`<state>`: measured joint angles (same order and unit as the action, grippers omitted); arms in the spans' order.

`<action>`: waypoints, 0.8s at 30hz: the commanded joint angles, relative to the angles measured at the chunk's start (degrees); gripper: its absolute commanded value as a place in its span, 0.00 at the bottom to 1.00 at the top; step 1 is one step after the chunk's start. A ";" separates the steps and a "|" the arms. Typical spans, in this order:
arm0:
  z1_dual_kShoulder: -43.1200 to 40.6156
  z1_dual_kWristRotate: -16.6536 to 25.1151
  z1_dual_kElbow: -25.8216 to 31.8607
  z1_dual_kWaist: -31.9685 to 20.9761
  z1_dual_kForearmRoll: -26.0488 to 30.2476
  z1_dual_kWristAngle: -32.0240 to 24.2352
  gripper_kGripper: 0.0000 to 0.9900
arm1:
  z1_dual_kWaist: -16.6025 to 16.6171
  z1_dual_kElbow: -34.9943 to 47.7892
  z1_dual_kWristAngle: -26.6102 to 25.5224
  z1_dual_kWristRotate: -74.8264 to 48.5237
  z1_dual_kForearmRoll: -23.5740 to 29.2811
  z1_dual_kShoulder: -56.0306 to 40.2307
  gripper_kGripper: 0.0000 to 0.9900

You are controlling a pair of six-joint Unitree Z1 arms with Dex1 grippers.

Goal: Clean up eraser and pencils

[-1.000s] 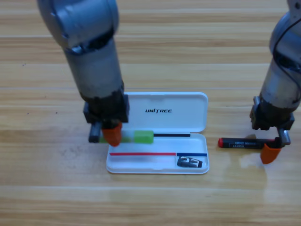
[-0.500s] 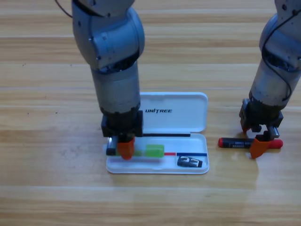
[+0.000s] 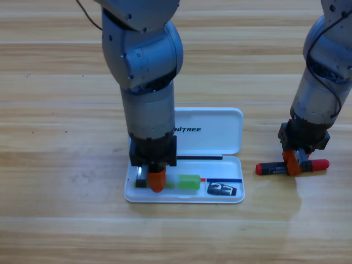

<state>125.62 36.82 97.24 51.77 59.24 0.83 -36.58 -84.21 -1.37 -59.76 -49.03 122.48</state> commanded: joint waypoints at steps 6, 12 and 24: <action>2.61 -1.13 -0.29 1.14 -0.44 -0.39 0.00 | 0.81 1.33 0.05 2.01 -7.31 -8.13 0.00; 2.26 -1.49 -0.56 1.14 0.61 -0.21 0.94 | 0.37 1.33 -0.92 2.63 -8.72 -9.89 0.00; -1.26 -1.22 -1.08 1.14 1.75 0.40 1.00 | -2.62 0.18 -1.89 4.48 -9.42 -10.24 0.00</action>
<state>125.61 35.89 97.23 51.95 59.51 0.83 -36.56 -84.07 -2.65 -56.79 -57.23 113.40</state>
